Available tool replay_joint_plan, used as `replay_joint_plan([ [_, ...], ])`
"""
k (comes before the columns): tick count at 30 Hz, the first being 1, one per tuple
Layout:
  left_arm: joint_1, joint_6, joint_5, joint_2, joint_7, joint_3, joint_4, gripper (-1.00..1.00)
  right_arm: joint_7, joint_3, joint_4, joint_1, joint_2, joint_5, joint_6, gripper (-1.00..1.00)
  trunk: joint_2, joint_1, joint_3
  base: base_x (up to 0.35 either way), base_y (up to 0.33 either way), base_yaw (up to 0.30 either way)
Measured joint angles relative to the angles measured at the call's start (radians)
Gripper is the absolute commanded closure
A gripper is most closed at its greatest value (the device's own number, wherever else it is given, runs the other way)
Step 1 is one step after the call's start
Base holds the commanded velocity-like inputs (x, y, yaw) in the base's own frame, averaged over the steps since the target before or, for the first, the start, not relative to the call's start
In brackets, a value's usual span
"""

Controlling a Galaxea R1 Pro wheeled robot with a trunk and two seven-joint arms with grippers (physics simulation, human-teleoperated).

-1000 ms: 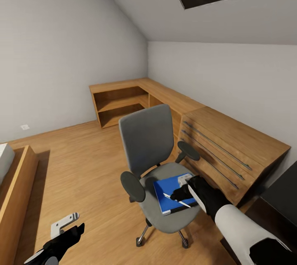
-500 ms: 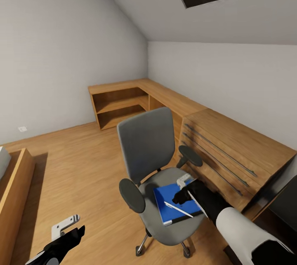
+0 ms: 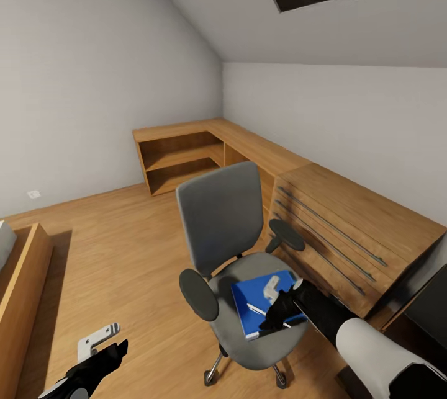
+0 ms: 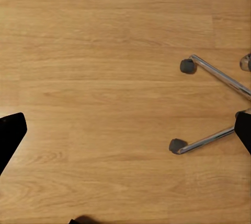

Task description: In the bedroom, organize the workspace by keeping the computer under the desk, ensuring the monitor is on the desk, placing the keyboard on the desk next to the monitor, placing the mouse on the desk next to the keyboard, moving the folder from the swivel chair onto the desk next to the mouse, stacking the notebook on top of the folder with the pen on top of the notebook, and positioning the swivel chair next to the desk.

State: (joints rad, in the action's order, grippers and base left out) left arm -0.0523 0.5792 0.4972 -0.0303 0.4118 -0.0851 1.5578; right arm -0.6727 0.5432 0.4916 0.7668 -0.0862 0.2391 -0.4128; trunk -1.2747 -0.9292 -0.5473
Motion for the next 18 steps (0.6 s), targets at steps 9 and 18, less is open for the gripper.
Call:
replay_joint_plan([
  [9, 0.0, 0.0, 0.001, 0.0, -0.001, 0.0, -0.001, -1.0, -0.09, 0.0, 0.004, 0.0, -0.043, 0.004, 0.043, -1.0, 0.0, 0.0, 0.0, 0.015, 0.0, 0.0],
  [18, 0.0, 0.0, 0.002, 0.0, -0.002, 0.001, 0.0, -1.0, -0.091, 0.0, 0.004, 0.0, -0.043, 0.003, 0.062, -1.0, 0.0, 0.0, 0.0, 0.162, 0.0, 0.0],
])
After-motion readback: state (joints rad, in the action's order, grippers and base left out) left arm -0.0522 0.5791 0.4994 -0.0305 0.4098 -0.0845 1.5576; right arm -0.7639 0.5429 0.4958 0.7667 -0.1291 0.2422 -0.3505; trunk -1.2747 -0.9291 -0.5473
